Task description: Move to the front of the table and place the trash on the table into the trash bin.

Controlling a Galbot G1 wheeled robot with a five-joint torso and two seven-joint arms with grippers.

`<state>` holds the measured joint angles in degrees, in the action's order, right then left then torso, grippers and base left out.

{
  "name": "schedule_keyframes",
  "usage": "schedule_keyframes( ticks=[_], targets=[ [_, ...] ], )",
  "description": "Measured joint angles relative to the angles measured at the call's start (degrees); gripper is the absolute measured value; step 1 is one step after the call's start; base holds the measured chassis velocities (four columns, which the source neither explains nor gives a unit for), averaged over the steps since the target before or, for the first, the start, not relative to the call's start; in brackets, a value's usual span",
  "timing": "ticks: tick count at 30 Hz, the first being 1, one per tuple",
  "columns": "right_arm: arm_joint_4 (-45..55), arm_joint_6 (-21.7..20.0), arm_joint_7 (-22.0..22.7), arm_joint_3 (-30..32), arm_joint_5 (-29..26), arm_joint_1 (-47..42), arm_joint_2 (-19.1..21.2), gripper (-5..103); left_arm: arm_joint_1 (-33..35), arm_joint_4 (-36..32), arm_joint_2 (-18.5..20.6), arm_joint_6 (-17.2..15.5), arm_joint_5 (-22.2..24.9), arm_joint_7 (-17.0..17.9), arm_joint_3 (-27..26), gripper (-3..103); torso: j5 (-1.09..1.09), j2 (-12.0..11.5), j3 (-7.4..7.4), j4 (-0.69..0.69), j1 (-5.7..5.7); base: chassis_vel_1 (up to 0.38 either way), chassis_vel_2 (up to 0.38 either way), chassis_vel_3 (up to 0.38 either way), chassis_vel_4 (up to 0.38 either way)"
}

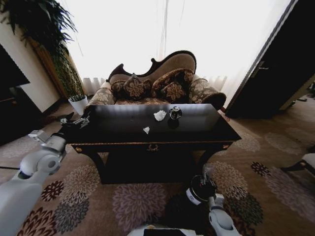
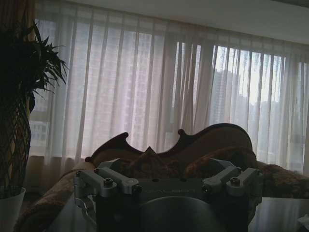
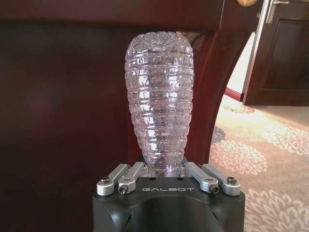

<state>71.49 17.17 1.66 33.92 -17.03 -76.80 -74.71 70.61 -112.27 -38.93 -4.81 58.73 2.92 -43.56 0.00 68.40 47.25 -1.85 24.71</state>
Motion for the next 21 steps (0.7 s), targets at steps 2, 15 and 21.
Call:
schedule_keyframes(
  ticks=[2,15,21],
  targets=[
    [-5.99,0.18,-0.25,-0.58,-0.85,3.33,-0.07,23,-0.02,-0.01,0.01,-0.01,0.0,0.0,0.04,100,0.01,0.0,0.0,0.0,0.0,0.0,0.0,0.0,0.0],
    [-29.75,5.02,-3.45,-0.58,-8.06,17.98,0.64,23,-0.08,-0.05,0.06,-0.06,0.0,0.01,0.13,100,-0.01,0.0,0.0,0.01,0.0,0.0,0.0,0.0,0.0],
    [-35.5,6.19,-5.13,-0.36,-9.39,20.69,1.17,23,-0.1,-0.06,0.08,-0.06,0.01,0.01,0.16,100,0.0,0.0,0.0,0.0,0.0,0.0,0.0,0.0,0.0]
  ],
)
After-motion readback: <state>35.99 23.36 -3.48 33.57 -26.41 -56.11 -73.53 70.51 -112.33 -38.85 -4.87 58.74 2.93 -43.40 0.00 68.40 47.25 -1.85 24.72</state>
